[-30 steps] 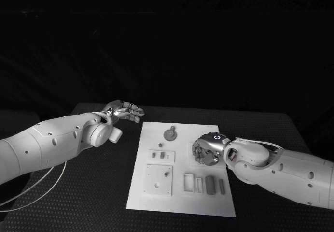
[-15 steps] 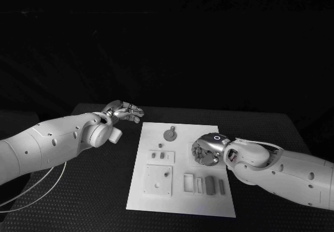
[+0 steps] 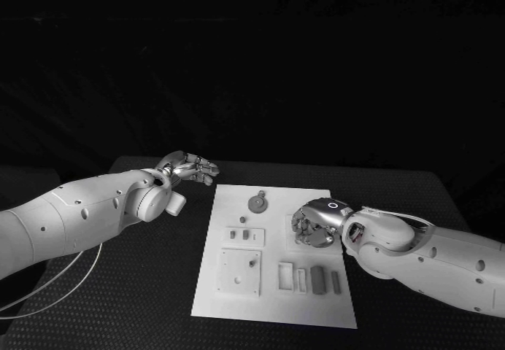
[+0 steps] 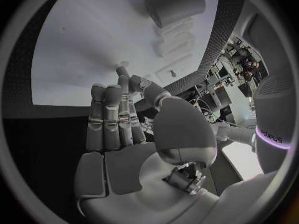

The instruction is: Assemble the parts on the task board

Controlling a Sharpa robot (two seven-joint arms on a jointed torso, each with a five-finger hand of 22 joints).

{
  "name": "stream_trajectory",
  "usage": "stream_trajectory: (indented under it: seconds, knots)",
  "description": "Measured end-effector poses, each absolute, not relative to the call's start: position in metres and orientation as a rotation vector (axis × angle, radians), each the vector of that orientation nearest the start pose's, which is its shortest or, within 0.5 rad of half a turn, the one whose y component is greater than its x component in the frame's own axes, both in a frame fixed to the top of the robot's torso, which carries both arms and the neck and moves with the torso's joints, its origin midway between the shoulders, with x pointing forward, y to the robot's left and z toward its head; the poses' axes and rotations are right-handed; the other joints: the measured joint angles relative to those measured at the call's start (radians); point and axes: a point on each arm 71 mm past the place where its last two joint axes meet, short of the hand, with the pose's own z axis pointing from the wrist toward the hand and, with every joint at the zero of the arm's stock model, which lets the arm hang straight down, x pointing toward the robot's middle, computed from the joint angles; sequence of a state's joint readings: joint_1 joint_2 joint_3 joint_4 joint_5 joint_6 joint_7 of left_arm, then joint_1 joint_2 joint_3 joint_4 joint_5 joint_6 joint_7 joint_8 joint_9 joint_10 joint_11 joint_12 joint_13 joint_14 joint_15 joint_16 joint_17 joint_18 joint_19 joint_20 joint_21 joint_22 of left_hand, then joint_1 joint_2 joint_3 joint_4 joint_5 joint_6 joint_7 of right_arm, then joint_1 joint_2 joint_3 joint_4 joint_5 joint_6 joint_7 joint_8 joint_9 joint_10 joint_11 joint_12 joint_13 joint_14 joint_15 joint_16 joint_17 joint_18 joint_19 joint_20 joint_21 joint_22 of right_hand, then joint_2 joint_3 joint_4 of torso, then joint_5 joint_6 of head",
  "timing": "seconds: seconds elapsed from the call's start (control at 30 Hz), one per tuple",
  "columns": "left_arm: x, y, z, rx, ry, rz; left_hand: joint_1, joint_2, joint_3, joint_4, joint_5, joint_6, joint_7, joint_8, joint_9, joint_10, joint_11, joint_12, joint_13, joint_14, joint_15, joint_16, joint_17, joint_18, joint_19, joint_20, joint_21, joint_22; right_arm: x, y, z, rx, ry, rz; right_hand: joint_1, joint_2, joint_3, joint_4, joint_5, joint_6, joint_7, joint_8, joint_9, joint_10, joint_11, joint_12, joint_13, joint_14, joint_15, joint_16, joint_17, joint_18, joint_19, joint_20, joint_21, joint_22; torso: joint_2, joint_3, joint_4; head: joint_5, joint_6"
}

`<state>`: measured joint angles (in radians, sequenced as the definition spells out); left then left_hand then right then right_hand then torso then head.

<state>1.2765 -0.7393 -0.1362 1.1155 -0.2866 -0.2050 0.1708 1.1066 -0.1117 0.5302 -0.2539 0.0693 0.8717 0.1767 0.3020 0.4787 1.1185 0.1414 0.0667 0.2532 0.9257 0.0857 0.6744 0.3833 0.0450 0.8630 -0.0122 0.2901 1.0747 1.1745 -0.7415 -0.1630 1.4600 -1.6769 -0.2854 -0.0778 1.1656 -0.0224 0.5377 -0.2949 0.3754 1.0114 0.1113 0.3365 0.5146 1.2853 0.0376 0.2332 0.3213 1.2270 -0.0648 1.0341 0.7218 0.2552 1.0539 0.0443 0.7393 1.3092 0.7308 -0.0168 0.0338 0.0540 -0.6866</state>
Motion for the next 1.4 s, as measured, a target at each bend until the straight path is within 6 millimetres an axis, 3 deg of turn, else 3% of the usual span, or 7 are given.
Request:
stream_trajectory:
  seconds: [0.6, 1.13, 1.4]
  knots:
    - [0.556, 0.283, -0.202, -0.931, 1.635, -1.081, 0.000, 0.000, 0.000, 0.000, 0.000, 0.000, 0.000, 0.000, -0.001, 0.000, 0.000, 0.000, 0.000, 0.002, 0.002, -0.004, 0.002, 0.000, 0.000, 0.000, 0.000, 0.000, 0.465, -0.156, -0.223, -0.394, 1.721, 0.680, 0.002, 0.000, 0.002, 0.000, -0.001, 0.000, 0.000, 0.000, 0.000, 0.000, 0.000, 0.003, 0.002, 0.000, 0.000, 0.000, 0.001, -0.002, 0.000, 0.000, 0.000, 0.000, 0.000, -0.0011, -0.0005, 0.004, 0.001]
    - [0.557, 0.286, -0.202, -0.934, 1.631, -1.075, 0.000, 0.000, 0.000, 0.000, 0.000, 0.000, 0.000, 0.000, -0.001, 0.000, 0.000, 0.000, -0.001, 0.004, 0.004, -0.004, 0.005, 0.000, 0.000, 0.000, 0.000, 0.000, 0.444, -0.115, -0.224, -0.353, 1.738, 0.885, 0.002, 0.000, 0.007, -0.002, -0.003, 0.000, 0.000, 0.000, 0.000, 0.000, 0.000, 0.004, 0.003, -0.004, -0.002, 0.000, 0.001, -0.008, 0.000, 0.000, 0.000, 0.000, -0.001, -0.0013, -0.0005, 0.014, 0.001]
    - [0.557, 0.286, -0.202, -0.934, 1.630, -1.074, 0.000, 0.000, 0.000, 0.000, 0.000, 0.000, 0.000, 0.000, -0.001, 0.000, 0.000, 0.000, -0.001, 0.004, 0.004, -0.004, 0.006, 0.000, 0.000, 0.000, 0.000, 0.000, 0.431, -0.082, -0.236, -0.368, 1.748, 0.979, 0.002, 0.000, 0.008, -0.001, 0.001, 0.000, 0.000, 0.000, 0.000, 0.000, 0.000, 0.007, 0.003, -0.005, -0.001, 0.000, 0.002, -0.009, 0.000, 0.000, 0.000, 0.000, -0.001, -0.0015, -0.0014, 0.021, -0.001]
